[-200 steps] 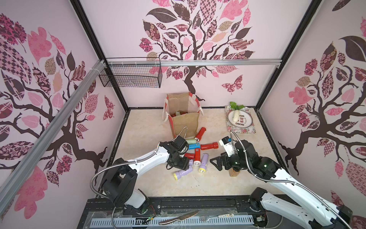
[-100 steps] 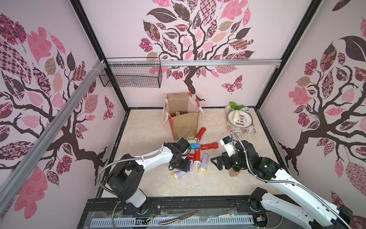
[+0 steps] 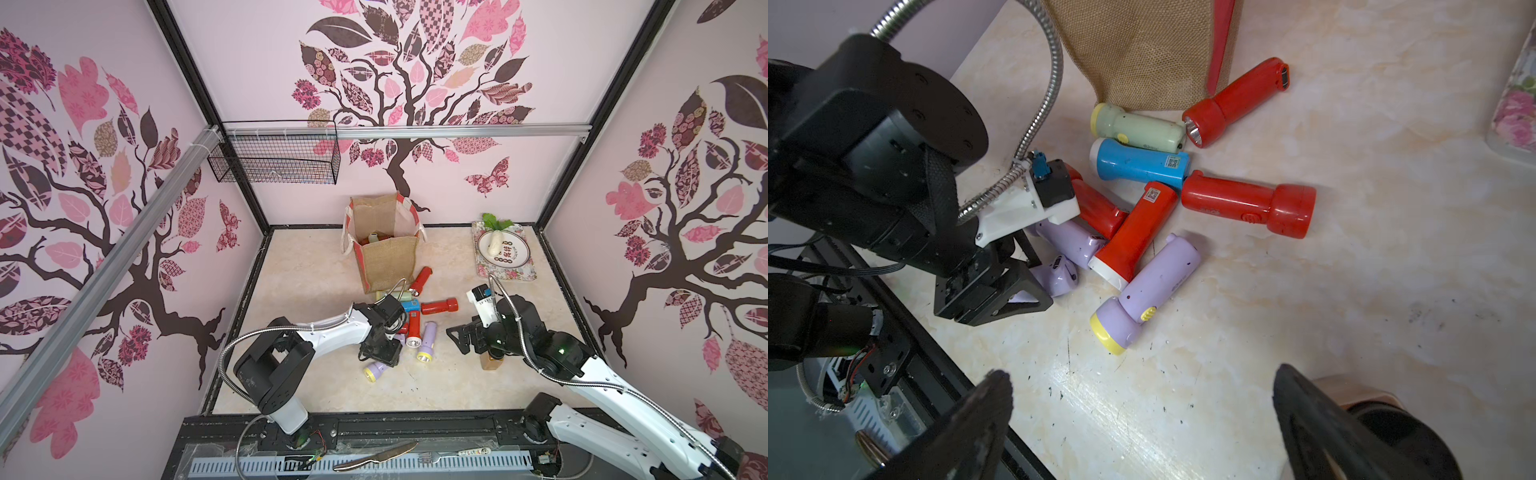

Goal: Put the flashlights into the tote bags
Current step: Pick up the flashlight from the center of the board.

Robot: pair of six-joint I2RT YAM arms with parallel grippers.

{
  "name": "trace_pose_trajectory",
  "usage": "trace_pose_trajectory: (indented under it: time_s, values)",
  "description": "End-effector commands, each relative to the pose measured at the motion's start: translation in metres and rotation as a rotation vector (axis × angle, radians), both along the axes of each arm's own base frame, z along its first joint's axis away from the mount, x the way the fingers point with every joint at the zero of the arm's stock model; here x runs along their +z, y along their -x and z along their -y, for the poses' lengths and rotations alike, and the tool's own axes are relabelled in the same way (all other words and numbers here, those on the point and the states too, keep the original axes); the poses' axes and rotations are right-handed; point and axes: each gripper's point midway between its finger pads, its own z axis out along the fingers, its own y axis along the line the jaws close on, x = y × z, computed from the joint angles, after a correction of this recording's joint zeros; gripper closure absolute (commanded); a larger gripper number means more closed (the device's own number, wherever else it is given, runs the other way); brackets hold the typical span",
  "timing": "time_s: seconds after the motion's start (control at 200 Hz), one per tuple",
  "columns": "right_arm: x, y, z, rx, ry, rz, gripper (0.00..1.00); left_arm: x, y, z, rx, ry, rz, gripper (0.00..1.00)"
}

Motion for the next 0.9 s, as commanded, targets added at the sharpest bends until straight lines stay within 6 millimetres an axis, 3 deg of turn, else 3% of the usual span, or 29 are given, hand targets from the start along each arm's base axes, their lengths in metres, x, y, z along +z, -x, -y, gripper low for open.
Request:
trace_pose_trajectory:
  time_s: [0.0,0.465,0.705,0.89]
  values:
    - [0.020,-0.006,0.005,-0.024,0.000,0.053,0.00,-0.011,0.005,-0.005,-0.026,-0.048,0.005,0.44]
    - [0.043,-0.008,0.007,-0.034,-0.030,0.127,0.00,0.004,0.007,-0.013,0.068,-0.023,0.046,0.76]
    - [0.053,-0.011,0.004,-0.017,-0.037,0.160,0.00,0.040,0.002,-0.018,0.094,-0.010,0.110,0.86]
    - [0.062,-0.015,0.000,-0.002,-0.032,0.173,0.00,0.076,-0.011,-0.013,0.117,0.021,0.179,0.88]
